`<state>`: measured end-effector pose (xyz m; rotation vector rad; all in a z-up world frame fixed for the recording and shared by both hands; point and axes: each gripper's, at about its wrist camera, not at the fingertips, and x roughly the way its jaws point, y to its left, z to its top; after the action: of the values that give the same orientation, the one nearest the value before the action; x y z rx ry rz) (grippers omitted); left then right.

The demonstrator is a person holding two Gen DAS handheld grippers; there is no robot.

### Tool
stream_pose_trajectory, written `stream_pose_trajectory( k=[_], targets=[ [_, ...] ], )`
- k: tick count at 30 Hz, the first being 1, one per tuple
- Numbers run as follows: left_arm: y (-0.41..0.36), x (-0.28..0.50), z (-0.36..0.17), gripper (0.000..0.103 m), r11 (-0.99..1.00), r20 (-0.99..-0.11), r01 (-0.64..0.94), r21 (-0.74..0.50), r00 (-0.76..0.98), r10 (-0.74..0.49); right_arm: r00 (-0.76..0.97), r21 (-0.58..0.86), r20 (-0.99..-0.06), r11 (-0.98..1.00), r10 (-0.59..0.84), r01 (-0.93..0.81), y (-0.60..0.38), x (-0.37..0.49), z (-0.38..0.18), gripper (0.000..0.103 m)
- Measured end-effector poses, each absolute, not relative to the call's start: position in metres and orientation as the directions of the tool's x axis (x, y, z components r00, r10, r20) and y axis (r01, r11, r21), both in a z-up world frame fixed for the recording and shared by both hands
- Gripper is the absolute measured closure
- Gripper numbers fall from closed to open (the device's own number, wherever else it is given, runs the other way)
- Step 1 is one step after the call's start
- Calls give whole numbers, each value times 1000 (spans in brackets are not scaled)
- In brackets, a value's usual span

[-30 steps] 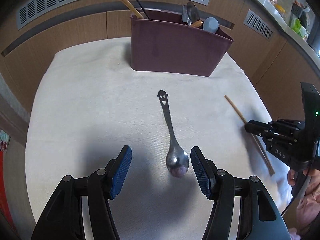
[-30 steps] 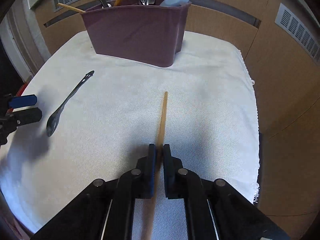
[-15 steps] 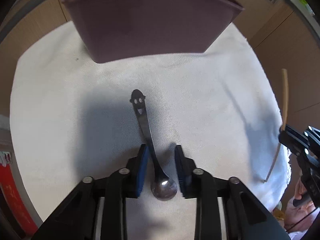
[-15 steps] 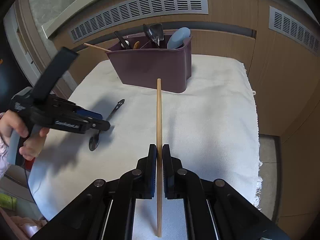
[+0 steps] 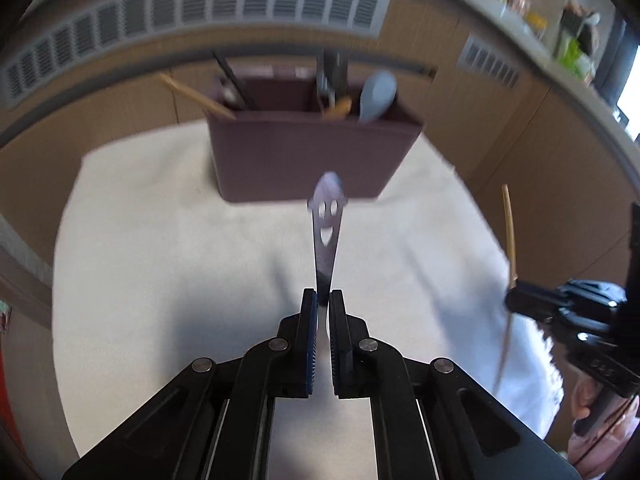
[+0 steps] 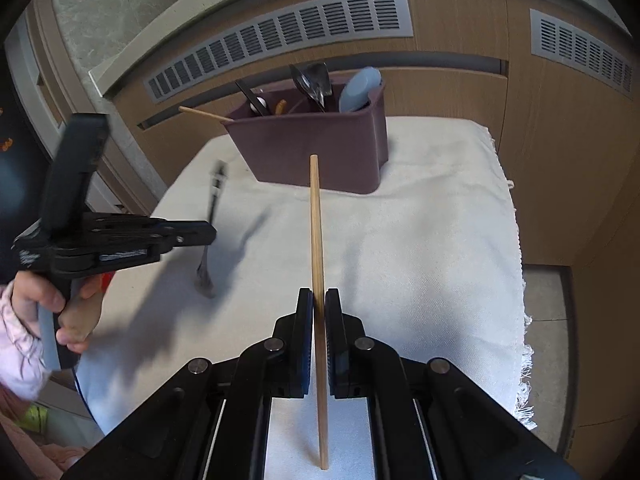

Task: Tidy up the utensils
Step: 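Lift the chopstick and face-handled spoon and carry both over the caddy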

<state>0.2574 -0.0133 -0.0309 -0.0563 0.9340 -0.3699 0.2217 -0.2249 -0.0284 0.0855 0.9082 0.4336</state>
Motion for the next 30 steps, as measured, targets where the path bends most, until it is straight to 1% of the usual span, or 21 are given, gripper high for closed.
stream_pose_trajectory(
  k=[4,6,9,11,12,14,16,18,19,20,21,24,27,30],
  targets=[
    [2,235,3,99,929,-684,272,-250,629,-368,554,251,-718,900,421,-358,-216,215,-13,98],
    [7,231,13,99,925,-660,278,-258,648,-379,557,238,-716,897,420,-371,-212,212,-6,98],
    [11,227,19,99,922,-648,289,-259,656,-388,561,225,-715,897,418,-382,-207,209,-1,98],
    [16,228,15,99,921,-659,290,-260,644,-389,560,220,-720,900,410,-376,-207,208,0,98],
    [16,230,10,99,919,-679,296,-259,621,-391,557,222,-723,901,408,-372,-207,208,0,98],
    [10,235,-6,96,917,-728,304,-258,562,-392,552,229,-727,902,408,-365,-209,208,-1,98],
    [6,246,-27,95,923,-790,276,-269,484,-375,556,227,-728,906,402,-358,-212,208,-1,98],
    [1,260,-51,83,923,-838,234,-305,394,-377,557,234,-726,907,402,-351,-215,209,-2,98],
    [-1,264,-60,68,924,-849,215,-317,370,-377,557,238,-725,907,404,-349,-216,210,-3,98],
    [-5,268,-69,55,925,-858,195,-326,349,-376,557,242,-725,907,406,-345,-217,211,-4,98],
    [-9,273,-77,52,928,-866,178,-329,336,-371,559,244,-724,907,405,-343,-218,211,-6,98],
    [-22,284,-89,51,942,-883,148,-302,330,-335,562,246,-721,908,405,-339,-222,211,-7,97],
    [-39,291,-98,51,969,-899,134,-205,366,-241,565,249,-717,908,407,-338,-226,211,-8,97],
    [-56,285,-100,52,982,-880,154,-111,443,-170,572,249,-714,910,404,-332,-228,210,-9,97]
  ],
)
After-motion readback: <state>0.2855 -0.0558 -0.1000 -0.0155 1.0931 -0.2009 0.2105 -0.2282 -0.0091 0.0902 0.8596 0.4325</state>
